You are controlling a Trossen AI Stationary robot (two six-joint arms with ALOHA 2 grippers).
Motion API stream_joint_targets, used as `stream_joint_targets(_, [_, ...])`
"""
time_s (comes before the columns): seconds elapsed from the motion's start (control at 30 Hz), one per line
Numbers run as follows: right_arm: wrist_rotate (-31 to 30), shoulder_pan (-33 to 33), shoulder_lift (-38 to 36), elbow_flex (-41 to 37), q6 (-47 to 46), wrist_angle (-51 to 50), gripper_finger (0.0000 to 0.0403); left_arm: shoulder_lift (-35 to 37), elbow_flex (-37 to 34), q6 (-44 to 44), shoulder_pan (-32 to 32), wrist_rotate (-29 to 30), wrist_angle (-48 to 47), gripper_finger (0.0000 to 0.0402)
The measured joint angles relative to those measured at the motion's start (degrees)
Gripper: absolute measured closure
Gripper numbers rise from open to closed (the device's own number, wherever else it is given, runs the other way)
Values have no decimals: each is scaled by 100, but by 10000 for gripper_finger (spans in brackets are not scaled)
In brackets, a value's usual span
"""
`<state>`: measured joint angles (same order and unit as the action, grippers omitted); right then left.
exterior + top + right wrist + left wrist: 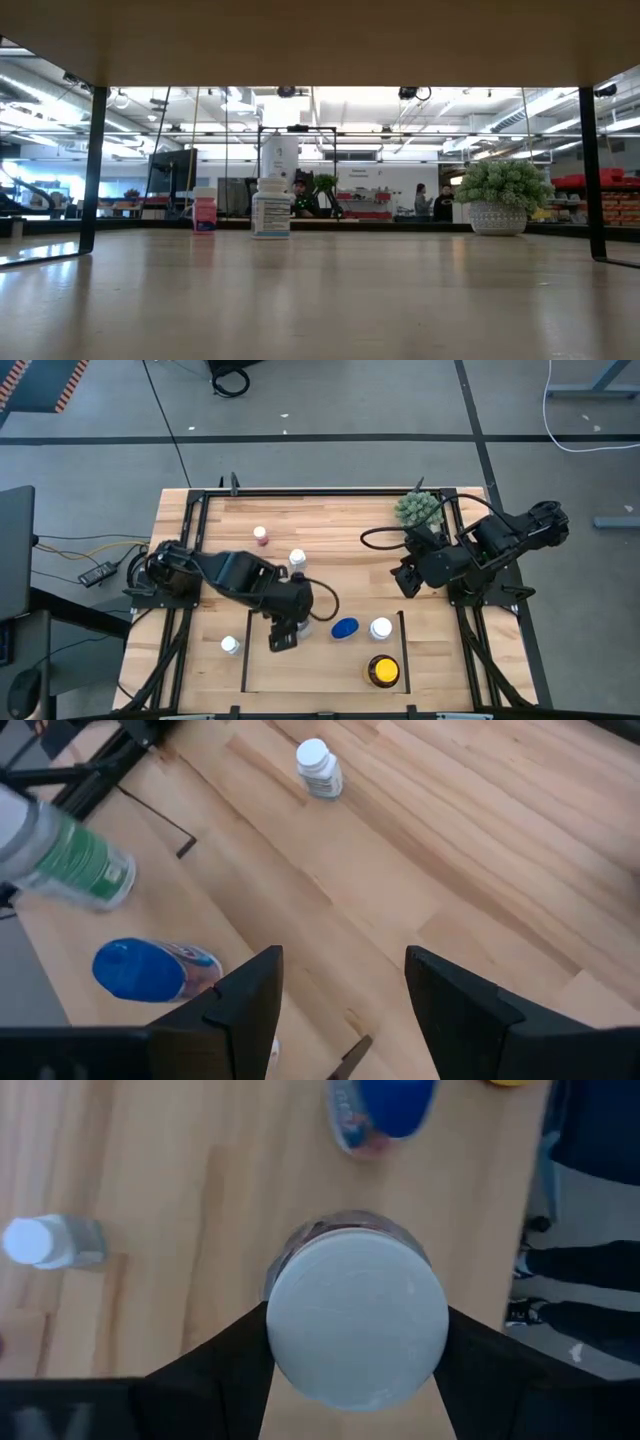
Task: Pick and place medicine bottles onto shelf by color
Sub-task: Put the green medicine bottle on the shelf
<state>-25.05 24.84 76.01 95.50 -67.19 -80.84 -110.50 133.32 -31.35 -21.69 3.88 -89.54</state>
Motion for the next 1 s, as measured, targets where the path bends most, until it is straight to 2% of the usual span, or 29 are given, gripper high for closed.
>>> stream_joint_targets(0.33, [-52,115,0,0,-250,22,185,-2,-2,102,-776,268,1161,169])
stream_joint_targets(0.53, [-63,124,0,0,-242,24,185,-98,-8,1176,-955,260,1585,165])
stream_joint_targets(0.7, [-62,124,0,0,-340,48,185,-180,-13,1989,-908,49,1701,165])
stream_joint_targets(1.0, [-54,217,0,0,-298,192,185,-351,-4,2149,-629,-30,2039,166])
